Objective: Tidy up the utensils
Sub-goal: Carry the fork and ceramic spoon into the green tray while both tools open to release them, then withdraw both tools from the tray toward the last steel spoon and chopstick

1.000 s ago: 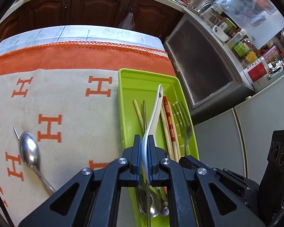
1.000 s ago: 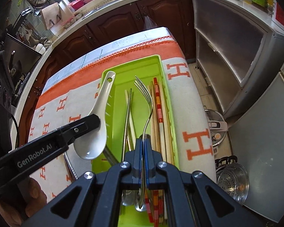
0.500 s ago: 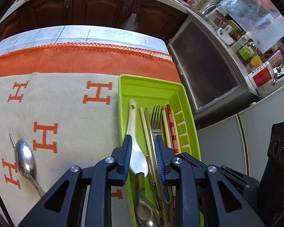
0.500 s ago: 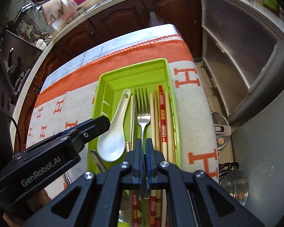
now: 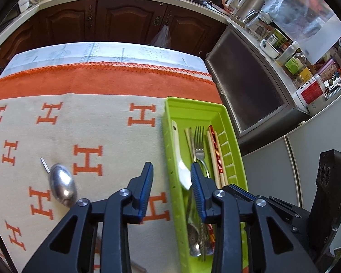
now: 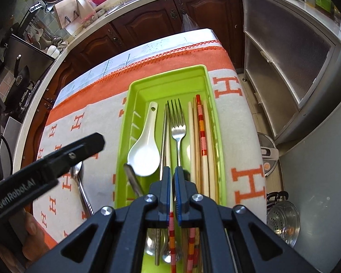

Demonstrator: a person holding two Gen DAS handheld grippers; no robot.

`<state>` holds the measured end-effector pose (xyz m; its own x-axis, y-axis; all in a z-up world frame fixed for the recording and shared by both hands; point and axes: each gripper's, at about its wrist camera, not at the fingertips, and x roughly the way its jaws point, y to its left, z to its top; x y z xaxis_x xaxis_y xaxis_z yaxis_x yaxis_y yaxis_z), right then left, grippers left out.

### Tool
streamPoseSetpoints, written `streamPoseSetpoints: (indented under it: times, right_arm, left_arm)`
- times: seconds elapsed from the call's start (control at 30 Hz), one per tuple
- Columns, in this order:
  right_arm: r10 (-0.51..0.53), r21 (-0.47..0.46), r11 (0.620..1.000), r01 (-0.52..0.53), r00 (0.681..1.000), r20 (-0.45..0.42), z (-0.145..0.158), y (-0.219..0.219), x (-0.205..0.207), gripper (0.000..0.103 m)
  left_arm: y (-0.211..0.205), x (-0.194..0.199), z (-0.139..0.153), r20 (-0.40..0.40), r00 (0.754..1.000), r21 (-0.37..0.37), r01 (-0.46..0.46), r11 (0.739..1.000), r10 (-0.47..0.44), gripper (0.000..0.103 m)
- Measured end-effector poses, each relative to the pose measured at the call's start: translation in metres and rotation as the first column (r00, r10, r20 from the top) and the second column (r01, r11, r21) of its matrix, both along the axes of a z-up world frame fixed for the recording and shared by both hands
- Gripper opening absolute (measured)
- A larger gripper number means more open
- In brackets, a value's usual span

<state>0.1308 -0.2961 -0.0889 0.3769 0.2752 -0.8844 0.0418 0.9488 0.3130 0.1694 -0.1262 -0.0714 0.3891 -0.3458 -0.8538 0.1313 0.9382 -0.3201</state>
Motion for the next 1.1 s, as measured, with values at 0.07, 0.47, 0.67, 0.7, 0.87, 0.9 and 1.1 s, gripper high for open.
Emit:
streamPoseSetpoints:
  times: [0.07,0.47,0.67,0.7,0.87,0.9,1.1]
  right_arm:
    - [-0.004,0.003,1.000,0.004,1.000,0.002,0.002,0.001,-0.006,0.005]
    - [-0.021,0.061,0.998,0.020,0.999,0.029,0.015,0.012,-0.037,0.005]
    - [0.001,0.069,0.998,-0.005,0.999,0.052,0.026,0.027,-0.049,0.005]
    - [0.014,0.071,0.997,-0.018,0.998,0.059,0.029,0.033,-0.051,0.005]
    - [0.037,0.076,0.996,-0.042,0.997,0.068,0.034,0.046,-0.053,0.005]
    - [0.043,0.078,0.996,-0.048,0.997,0.069,0.034,0.050,-0.053,0.005]
    - [0.102,0.084,0.991,-0.108,0.992,0.076,0.035,0.077,-0.053,0.005]
  left_arm:
    - [0.009,-0.007,0.004,0.014,1.000,0.014,-0.007,1.000,0.007,0.036]
    - [0.060,-0.049,0.016,0.056,0.997,0.075,-0.054,0.996,0.050,0.042]
    - [0.084,-0.066,0.018,0.064,0.995,0.087,-0.088,0.992,0.083,0.045]
    - [0.087,-0.067,0.018,0.065,0.994,0.089,-0.093,0.992,0.088,0.046]
    - [0.108,-0.077,0.016,0.064,0.990,0.096,-0.131,0.987,0.125,0.048]
    - [0.112,-0.079,0.015,0.062,0.989,0.098,-0.139,0.986,0.133,0.048]
    - [0.140,-0.090,0.007,0.048,0.983,0.113,-0.182,0.977,0.178,0.048]
